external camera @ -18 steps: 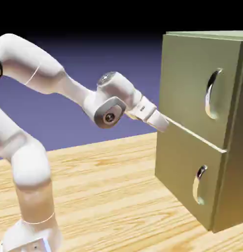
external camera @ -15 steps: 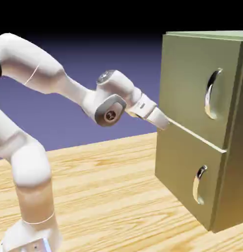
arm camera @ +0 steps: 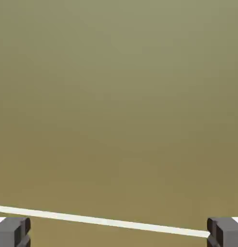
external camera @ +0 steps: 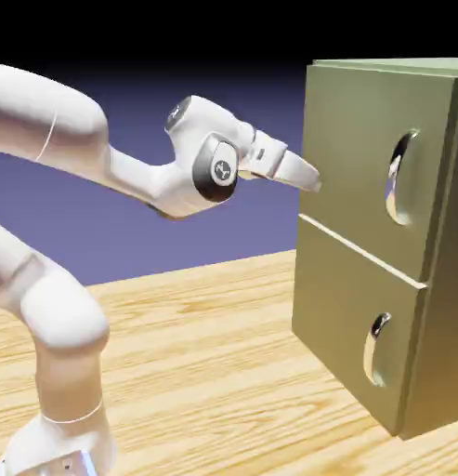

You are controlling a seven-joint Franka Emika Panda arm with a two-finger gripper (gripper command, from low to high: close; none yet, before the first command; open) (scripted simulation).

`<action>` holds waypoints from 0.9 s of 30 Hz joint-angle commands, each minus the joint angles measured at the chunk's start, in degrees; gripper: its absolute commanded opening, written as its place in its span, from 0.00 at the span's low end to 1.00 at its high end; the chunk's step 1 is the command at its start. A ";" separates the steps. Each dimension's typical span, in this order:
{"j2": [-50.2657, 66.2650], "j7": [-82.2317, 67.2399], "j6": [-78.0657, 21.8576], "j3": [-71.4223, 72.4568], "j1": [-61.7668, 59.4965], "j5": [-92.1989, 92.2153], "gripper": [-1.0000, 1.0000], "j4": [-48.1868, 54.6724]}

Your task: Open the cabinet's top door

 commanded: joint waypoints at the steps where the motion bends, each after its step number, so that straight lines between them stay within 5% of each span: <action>1: -0.39 1.78 -0.04 -0.98 0.82 -2.50 0.50 0.47; 27: -10.47 47.90 -1.20 -26.44 22.21 -67.28 0.50 12.72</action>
